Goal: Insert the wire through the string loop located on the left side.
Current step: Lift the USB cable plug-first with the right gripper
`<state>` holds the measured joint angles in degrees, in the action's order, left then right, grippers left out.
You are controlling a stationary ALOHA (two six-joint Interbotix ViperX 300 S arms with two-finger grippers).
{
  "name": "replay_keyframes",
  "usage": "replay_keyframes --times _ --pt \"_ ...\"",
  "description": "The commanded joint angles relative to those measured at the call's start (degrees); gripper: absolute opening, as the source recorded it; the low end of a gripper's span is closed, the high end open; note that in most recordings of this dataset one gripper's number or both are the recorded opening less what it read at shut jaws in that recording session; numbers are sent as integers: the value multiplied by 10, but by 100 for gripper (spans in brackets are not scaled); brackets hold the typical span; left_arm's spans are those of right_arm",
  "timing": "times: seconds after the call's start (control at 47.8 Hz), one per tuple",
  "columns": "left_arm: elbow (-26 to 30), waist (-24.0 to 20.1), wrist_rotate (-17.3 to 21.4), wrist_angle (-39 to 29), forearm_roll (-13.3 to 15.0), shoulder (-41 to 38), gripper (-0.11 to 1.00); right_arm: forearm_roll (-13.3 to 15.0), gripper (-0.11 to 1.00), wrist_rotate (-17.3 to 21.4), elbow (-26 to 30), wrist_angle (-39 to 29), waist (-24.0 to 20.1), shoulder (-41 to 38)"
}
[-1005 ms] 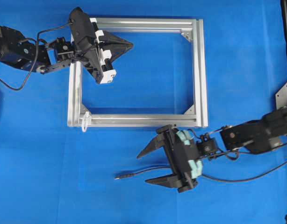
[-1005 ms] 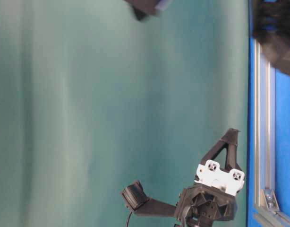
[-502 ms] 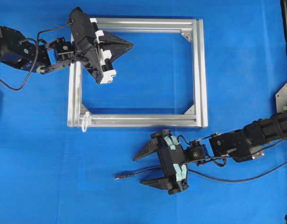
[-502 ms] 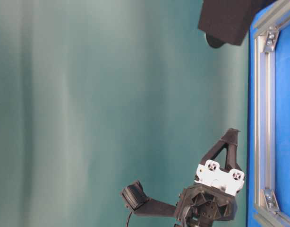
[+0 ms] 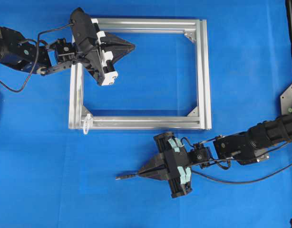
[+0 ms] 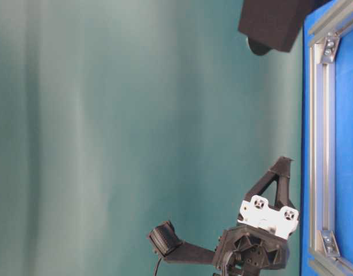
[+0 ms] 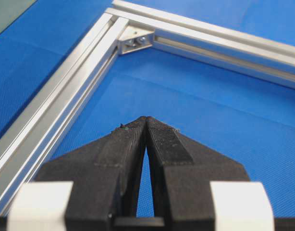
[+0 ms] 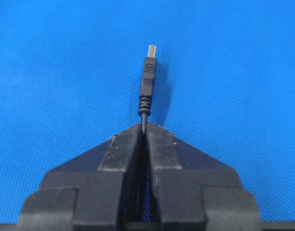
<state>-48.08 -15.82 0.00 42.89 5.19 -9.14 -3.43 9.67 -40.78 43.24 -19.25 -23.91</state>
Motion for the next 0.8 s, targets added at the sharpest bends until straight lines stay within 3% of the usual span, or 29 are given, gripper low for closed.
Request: replay_keyframes --times 0.0,0.209,0.502,0.774 --pt "4 1 -1 4 -1 18 3 3 0 -1 4 6 -3 11" --pt "4 1 -1 4 -1 18 3 2 0 1 4 -4 -4 36" --pt "4 1 -4 1 -1 18 3 2 0 -2 5 -92 -4 119" --pt "2 4 -4 -1 -1 18 3 2 0 -4 6 -117 -5 156"
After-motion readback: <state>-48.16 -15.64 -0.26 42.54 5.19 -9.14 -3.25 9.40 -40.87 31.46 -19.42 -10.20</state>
